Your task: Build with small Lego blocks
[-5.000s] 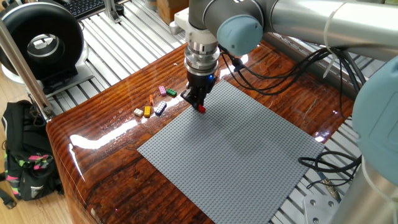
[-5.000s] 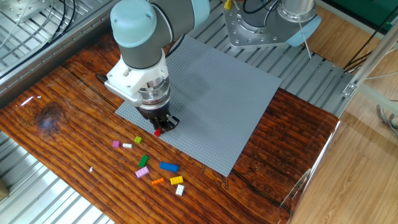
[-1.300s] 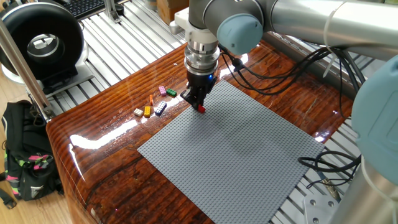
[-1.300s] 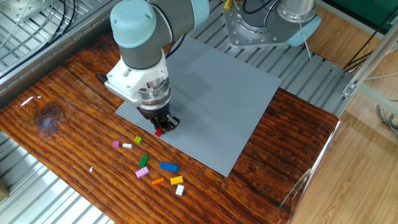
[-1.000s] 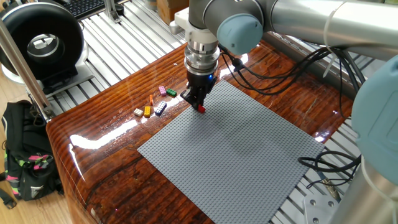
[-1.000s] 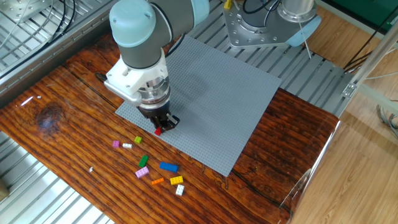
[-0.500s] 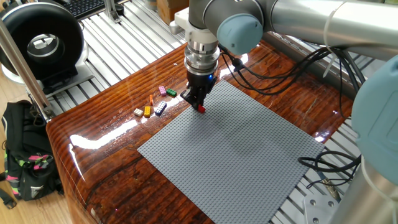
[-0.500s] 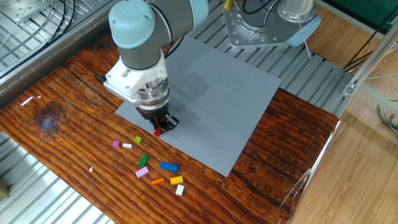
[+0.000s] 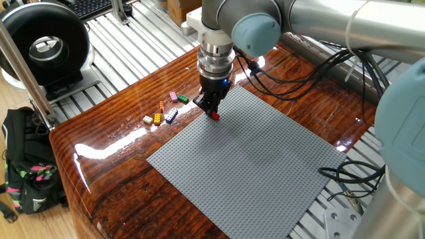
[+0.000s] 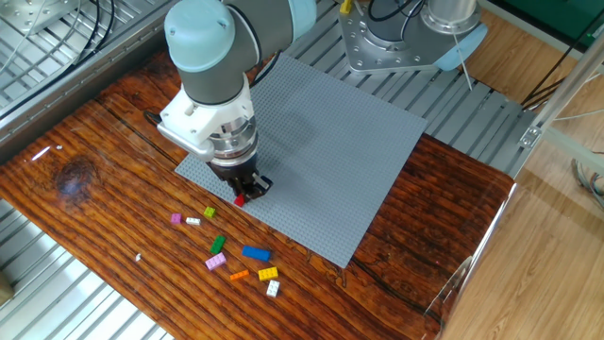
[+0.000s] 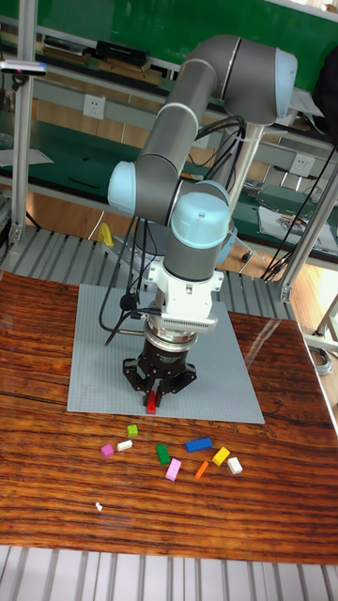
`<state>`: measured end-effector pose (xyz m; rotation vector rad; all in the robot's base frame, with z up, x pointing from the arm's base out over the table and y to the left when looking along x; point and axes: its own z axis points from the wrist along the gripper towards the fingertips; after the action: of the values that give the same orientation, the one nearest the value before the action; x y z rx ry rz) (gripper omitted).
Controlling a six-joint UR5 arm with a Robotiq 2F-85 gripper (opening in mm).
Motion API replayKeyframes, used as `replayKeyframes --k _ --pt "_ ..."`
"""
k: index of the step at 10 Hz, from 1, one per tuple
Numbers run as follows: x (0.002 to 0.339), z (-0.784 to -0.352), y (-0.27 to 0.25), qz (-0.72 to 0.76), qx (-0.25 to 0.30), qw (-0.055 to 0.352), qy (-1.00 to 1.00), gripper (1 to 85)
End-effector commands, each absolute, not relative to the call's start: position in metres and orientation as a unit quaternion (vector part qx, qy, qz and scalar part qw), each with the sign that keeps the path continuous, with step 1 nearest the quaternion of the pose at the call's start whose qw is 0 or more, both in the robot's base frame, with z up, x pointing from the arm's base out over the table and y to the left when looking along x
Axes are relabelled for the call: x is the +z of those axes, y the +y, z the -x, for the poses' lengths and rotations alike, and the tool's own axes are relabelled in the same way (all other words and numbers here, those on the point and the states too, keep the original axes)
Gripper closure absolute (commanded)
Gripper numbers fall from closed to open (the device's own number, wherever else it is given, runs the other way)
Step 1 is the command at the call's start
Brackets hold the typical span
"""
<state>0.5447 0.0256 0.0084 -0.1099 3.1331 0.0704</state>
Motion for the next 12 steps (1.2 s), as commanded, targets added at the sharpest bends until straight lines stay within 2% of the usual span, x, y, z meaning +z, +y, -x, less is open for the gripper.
replayKeyframes --k 1,7,12 --pt "0.0060 -0.5472 0.0288 0.030 0.029 0.007 0.999 83.7" --pt "0.0148 -0.5444 0.0252 0.033 0.026 0.002 0.999 83.7" --pt "0.0083 -0.5471 0.0277 0.033 0.029 0.006 0.999 83.7"
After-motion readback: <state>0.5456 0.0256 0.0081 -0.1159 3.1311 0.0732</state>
